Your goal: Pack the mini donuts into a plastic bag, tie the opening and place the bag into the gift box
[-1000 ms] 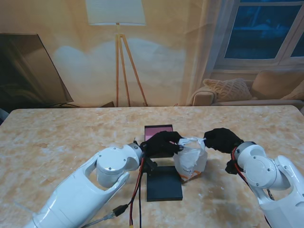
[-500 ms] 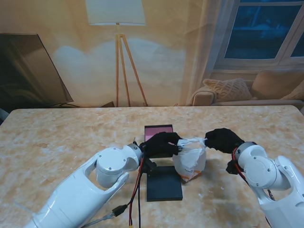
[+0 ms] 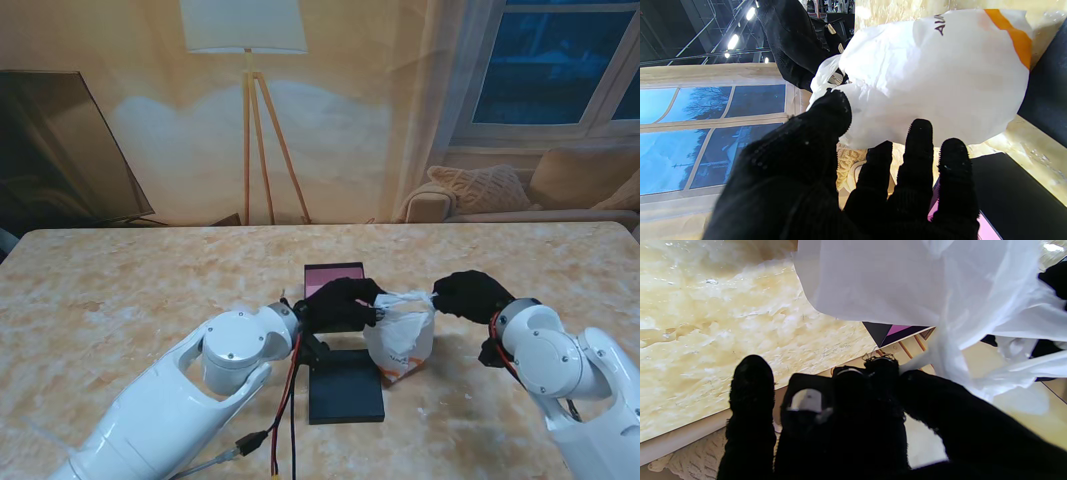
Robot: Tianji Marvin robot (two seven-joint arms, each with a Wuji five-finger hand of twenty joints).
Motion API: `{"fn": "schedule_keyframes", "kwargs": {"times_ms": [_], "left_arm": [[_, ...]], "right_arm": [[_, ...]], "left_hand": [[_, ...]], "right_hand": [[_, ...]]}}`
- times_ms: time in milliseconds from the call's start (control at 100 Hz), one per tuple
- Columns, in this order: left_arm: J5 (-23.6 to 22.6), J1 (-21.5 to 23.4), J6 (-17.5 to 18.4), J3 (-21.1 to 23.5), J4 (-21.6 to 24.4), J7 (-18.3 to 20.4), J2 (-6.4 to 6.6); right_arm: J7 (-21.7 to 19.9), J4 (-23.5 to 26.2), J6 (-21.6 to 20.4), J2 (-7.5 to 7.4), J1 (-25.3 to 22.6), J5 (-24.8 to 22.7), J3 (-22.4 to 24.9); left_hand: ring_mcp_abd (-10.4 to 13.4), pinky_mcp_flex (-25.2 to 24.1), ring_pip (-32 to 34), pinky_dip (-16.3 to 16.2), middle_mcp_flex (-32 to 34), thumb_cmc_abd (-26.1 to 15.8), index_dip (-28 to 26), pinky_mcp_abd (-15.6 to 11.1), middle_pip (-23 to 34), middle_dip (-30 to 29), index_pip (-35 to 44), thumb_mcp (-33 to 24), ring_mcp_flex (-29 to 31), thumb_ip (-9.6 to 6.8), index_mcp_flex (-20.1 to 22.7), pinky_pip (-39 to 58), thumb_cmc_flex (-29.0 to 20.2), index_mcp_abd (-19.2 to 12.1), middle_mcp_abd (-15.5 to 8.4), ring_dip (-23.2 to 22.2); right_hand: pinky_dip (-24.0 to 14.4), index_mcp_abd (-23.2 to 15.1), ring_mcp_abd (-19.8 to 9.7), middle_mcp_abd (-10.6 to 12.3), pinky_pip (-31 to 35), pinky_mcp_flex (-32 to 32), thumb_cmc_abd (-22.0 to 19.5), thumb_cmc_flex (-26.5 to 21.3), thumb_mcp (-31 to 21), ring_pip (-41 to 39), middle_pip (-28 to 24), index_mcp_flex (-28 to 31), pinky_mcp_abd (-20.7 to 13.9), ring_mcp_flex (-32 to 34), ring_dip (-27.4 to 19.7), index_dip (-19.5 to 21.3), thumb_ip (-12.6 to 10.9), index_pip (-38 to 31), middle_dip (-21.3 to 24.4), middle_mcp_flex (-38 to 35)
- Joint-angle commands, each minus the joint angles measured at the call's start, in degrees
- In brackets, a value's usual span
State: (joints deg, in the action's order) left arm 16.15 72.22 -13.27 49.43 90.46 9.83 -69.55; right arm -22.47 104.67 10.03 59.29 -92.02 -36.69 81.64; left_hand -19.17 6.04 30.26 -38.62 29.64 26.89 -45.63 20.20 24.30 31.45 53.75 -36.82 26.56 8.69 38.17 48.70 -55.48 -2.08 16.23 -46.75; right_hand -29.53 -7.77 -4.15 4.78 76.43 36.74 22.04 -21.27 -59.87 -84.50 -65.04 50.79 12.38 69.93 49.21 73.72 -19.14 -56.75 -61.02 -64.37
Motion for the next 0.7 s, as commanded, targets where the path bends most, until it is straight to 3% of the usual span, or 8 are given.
{"fn": "schedule_keyframes", "kwargs": {"times_ms": [0, 380, 530, 690], "left_arm": [[0.21, 0.21, 0.58, 0.09, 0.01, 1.15, 0.05], [0.58, 0.53, 1.91, 0.5, -1.07, 1.46, 0.1], [-0.87, 0.36, 0.58, 0.31, -0.72, 1.23, 0.22], [-3.58, -0.39, 1.62, -0.54, -0.71, 2.01, 0.75]], "right_arm": [[-1.03, -0.29, 0.28, 0.06, -0.2, -0.29, -0.09], [-0.87, -1.08, 0.58, 0.06, 0.15, -1.28, -0.27], [-0.78, -0.58, 0.22, 0.14, -0.15, 1.46, -0.34], [-1.59, 0.29, -0.8, 0.03, -0.57, 3.03, -0.22]], "left_hand": [[0.26, 0.2, -0.71, 1.19, 1.18, 0.86, -1.07, 0.49, 0.04, -0.35, 1.75, -1.36, 1.24, 0.63, 2.56, -0.22, -0.11, -4.11, -0.45, 0.48], [0.51, 0.2, -0.75, 1.17, 1.23, 0.63, -0.37, 0.49, -0.13, -0.47, 1.5, -1.03, 1.37, 1.1, 2.84, -0.23, 0.28, -5.05, -0.76, 0.41], [0.25, 0.13, -0.79, 1.15, 1.06, -0.41, 2.53, 0.77, 0.04, -0.36, 0.26, 1.35, 1.3, 1.28, 1.95, -0.48, -0.5, 1.54, -0.6, 0.28], [0.02, -0.18, -1.35, 1.04, 0.42, 1.56, 10.44, 1.25, -0.59, -0.97, -4.76, 1.97, 0.82, 1.71, 1.87, -1.14, 1.6, 7.13, 0.06, 0.55]], "right_hand": [[-0.81, -7.33, -1.04, 0.84, 0.01, -0.7, -4.43, -2.33, -7.69, -2.7, -1.15, 3.54, -0.24, 0.06, 1.91, 1.14, -5.94, -3.77, -1.53, -0.89], [-0.9, -7.6, -1.07, 0.77, 0.02, -0.73, -4.81, -1.91, -7.43, -3.18, -1.27, 3.75, -0.43, 0.04, 2.13, 1.27, -7.35, -4.23, -1.83, -0.96], [-0.91, -7.78, -1.23, 0.79, 0.02, -0.64, -4.66, -2.0, -7.26, -3.14, -1.08, 3.62, -0.48, 0.09, 2.11, 1.18, -7.22, -4.1, -1.8, -0.95], [-0.9, -7.93, -1.36, 0.64, 0.04, -0.49, -4.58, -1.96, -7.31, -3.07, -0.98, 3.56, -0.49, 0.19, 2.05, 1.12, -7.11, -3.97, -1.83, -1.02]]}}
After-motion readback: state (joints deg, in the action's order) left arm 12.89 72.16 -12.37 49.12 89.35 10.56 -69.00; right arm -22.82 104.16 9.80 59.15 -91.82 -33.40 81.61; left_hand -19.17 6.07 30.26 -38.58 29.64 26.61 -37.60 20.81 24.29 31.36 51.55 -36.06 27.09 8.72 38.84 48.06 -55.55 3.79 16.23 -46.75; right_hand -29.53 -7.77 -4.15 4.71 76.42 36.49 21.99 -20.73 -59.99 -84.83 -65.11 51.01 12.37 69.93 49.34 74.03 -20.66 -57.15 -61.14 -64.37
